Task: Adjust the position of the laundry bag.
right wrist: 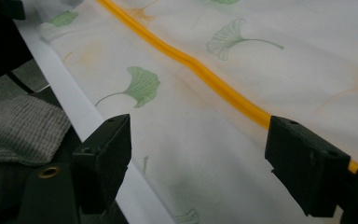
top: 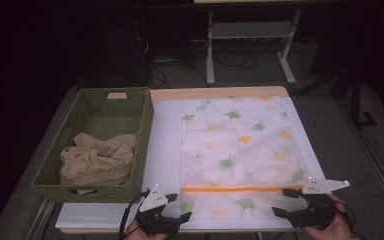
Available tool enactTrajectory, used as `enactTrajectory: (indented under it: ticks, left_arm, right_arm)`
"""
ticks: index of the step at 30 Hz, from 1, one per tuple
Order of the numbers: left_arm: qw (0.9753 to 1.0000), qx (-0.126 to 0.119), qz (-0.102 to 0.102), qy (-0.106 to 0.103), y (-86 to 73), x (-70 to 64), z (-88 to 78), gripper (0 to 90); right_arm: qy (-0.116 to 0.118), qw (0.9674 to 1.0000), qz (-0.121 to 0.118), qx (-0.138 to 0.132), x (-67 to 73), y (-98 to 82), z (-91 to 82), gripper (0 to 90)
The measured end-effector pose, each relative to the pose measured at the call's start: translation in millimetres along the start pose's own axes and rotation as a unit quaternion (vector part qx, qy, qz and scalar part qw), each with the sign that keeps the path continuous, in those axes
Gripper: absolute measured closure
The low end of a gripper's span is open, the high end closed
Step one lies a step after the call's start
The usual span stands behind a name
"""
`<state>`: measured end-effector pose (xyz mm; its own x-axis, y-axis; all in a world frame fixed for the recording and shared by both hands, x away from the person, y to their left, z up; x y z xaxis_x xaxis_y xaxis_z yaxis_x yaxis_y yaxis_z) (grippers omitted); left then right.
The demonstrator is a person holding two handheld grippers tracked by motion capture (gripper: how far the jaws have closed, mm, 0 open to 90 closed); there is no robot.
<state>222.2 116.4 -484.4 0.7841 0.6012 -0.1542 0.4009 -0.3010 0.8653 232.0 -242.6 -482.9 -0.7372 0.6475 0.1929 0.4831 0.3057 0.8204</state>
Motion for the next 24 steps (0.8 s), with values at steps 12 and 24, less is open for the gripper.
enactTrajectory:
  ticks: [12, 24]
  left_arm:
    - [1.0000, -0.002, -0.002, -0.006, 15.3, -5.3, 3.9, 25.4]
    - [0.9998, 0.006, -0.005, -0.017, 35.9, -9.5, 17.6, 25.4]
  right_arm:
    - [-0.022, 0.9998, 0.002, -0.004, -12.8, 15.2, -5.7, 22.0]
    - [-0.046, 0.9987, 0.019, -0.007, -36.5, 28.1, -13.0, 22.0]
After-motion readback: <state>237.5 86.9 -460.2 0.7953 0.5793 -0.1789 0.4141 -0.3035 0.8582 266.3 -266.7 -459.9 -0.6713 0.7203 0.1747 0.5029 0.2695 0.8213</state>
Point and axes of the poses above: each handheld gripper's, and its own axes: z roughly forward along the jaws, y roughly out of its top, x roughly to its left, the point moved 6 cm from there along z, roughly forward along the jaws, and after that the axes turned 6 degrees about -x, right-handed, at the moved point
